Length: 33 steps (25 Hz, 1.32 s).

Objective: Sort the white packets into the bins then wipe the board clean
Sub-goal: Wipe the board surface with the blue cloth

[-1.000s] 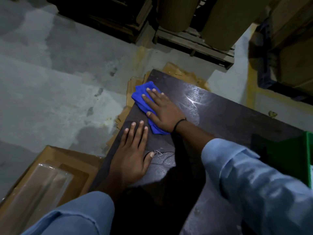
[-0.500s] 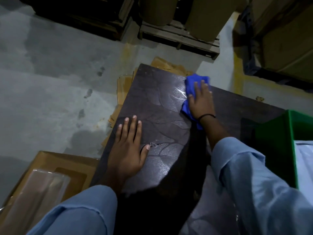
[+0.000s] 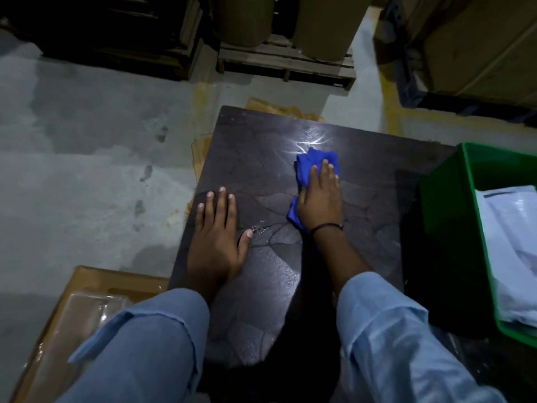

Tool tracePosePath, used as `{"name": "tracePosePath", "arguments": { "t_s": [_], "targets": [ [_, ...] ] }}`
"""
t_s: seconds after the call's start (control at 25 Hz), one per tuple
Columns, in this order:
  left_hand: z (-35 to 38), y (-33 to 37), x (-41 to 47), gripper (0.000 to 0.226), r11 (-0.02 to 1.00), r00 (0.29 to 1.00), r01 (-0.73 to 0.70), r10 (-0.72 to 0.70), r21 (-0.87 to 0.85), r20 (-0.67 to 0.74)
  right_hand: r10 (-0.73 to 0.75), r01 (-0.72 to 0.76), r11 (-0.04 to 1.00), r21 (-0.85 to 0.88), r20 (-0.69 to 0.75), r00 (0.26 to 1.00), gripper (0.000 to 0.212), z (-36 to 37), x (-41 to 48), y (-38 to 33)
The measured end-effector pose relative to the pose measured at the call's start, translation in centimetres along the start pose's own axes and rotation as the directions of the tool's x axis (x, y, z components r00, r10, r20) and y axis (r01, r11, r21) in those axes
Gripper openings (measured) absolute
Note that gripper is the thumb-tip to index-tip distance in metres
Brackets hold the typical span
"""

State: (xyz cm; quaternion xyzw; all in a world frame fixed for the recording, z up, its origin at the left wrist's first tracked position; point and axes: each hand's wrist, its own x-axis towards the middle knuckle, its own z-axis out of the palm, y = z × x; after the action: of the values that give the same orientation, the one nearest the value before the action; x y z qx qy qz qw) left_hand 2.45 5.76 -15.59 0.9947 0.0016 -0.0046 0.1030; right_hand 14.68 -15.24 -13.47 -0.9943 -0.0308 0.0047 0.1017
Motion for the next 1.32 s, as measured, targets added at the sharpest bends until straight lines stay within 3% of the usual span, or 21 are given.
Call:
{"name": "tracePosePath", "arguments": {
  "t_s": [0.04, 0.16, 0.24, 0.44, 0.6, 0.8, 1.04, 1.08, 1.16, 1.24, 1.32],
  "targets": [
    [0.0, 0.1, 0.0, 0.079, 1.0, 1.0, -0.003, 0.003, -0.002, 0.002, -0.004, 0.004, 1.0, 0.01, -0.004, 1.0, 0.059, 0.2, -1.3, -0.5],
    [0.0, 0.4, 0.0, 0.079, 1.0, 1.0, -0.007, 0.007, 0.003, -0.002, -0.361, 0.361, 0.932, -0.005, -0.021, 0.932, 0.06, 0.6, -9.3, -0.3],
    [-0.1, 0.5, -0.3, 0.079, 1.0, 1.0, -0.003, 0.003, 0.016, -0.012, -0.481, 0.481, 0.877, -0.006, 0.0, 0.877, 0.064, 0.1, -13.9, 2.6],
    [-0.7, 2.6, 2.5, 0.085, 0.984, 0.984, -0.174, 0.172, 0.042, 0.053, -0.193, 0.193, 0.981, 0.019, -0.025, 0.981, 0.071, -0.8, -14.5, 7.3],
    [0.2, 10.0, 7.0, 0.086, 0.967, 0.965, -0.25, 0.253, -0.046, 0.068, 0.004, -0.002, 1.0, 0.018, -0.097, 0.995, 0.073, -0.8, -12.0, 7.7],
    [2.4, 12.7, 6.4, 0.084, 0.96, 0.96, -0.28, 0.28, -0.014, 0.027, 0.056, -0.055, 0.998, 0.014, -0.075, 0.996, 0.075, -1.4, -4.7, 11.1],
    [2.3, 12.7, 6.8, 0.086, 0.962, 0.962, -0.271, 0.272, -0.028, 0.03, 0.067, -0.067, 0.998, -0.012, 0.013, 0.998, 0.069, -2.8, 10.4, 14.1],
    [2.3, 12.7, 6.8, 0.086, 0.963, 0.963, -0.269, 0.27, -0.028, 0.023, 0.018, -0.018, 1.0, -0.002, 0.019, 1.0, 0.07, -2.3, 11.3, 12.6],
    [2.3, 12.7, 6.9, 0.085, 0.962, 0.963, -0.27, 0.271, -0.04, 0.008, -0.217, 0.216, 0.976, 0.016, 0.017, 0.976, 0.066, -0.6, 9.7, 8.2],
    [2.1, 12.7, 6.9, 0.084, 0.96, 0.962, -0.274, 0.274, -0.056, -0.005, -0.442, 0.441, 0.897, 0.034, 0.075, 0.894, 0.064, 0.4, 6.6, 6.2],
    [2.0, 12.9, 7.0, 0.085, 0.959, 0.961, -0.276, 0.276, -0.063, -0.006, -0.432, 0.43, 0.902, 0.048, 0.07, 0.899, 0.065, -0.4, 8.3, 8.6]
  ]
}}
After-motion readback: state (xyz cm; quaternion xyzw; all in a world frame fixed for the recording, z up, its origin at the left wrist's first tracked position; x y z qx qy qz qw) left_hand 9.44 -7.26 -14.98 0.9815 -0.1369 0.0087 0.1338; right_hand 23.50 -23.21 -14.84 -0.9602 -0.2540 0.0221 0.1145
